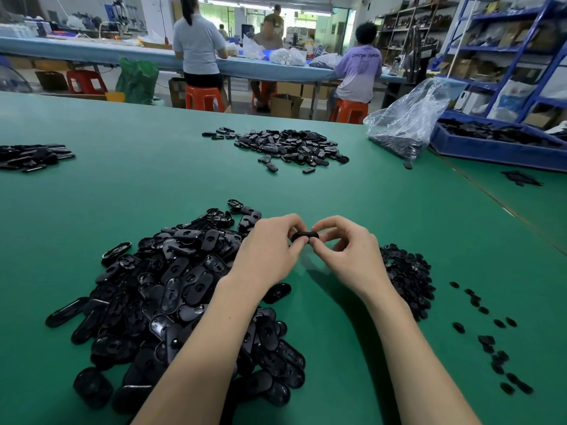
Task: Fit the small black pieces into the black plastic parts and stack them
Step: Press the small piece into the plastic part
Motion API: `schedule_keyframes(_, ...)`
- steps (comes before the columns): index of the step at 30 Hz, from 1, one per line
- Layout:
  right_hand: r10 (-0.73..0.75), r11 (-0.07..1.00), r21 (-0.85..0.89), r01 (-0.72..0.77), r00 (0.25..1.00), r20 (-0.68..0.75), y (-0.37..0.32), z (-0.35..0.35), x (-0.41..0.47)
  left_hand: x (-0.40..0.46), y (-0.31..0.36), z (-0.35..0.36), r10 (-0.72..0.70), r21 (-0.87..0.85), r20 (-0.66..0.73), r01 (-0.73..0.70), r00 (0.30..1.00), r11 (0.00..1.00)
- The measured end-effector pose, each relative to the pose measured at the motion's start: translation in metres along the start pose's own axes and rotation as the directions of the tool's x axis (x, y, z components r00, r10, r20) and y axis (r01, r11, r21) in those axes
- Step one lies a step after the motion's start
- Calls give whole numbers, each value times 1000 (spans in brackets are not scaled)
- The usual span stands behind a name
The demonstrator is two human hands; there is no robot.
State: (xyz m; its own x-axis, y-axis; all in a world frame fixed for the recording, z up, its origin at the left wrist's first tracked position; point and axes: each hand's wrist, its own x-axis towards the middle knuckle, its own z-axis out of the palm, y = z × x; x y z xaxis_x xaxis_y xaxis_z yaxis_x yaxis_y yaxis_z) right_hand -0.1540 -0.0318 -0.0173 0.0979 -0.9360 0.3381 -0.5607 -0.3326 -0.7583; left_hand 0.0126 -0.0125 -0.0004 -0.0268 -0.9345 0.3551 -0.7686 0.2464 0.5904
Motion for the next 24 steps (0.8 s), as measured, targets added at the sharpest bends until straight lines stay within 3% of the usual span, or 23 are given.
schedule_keyframes(3,-56,982,-176,61,998,36,-3,2,-5,-1,0,-2,-62,23,-22,62,998,998)
schedule_keyframes(7,-59,930,-366,40,997,-41,-7,8,-7,-4,1,-2,-50,127,-29,54,998,990)
schedule_keyframes(15,152,894,-396,-212,972,-178,-4,3,44,-9,-2,11,48,397,-11,-39,999,917)
schedule_keyframes(24,345,823,-453,-342,935,-78,2,33,117,-10,-3,7,30,367,3,-29,1000,930)
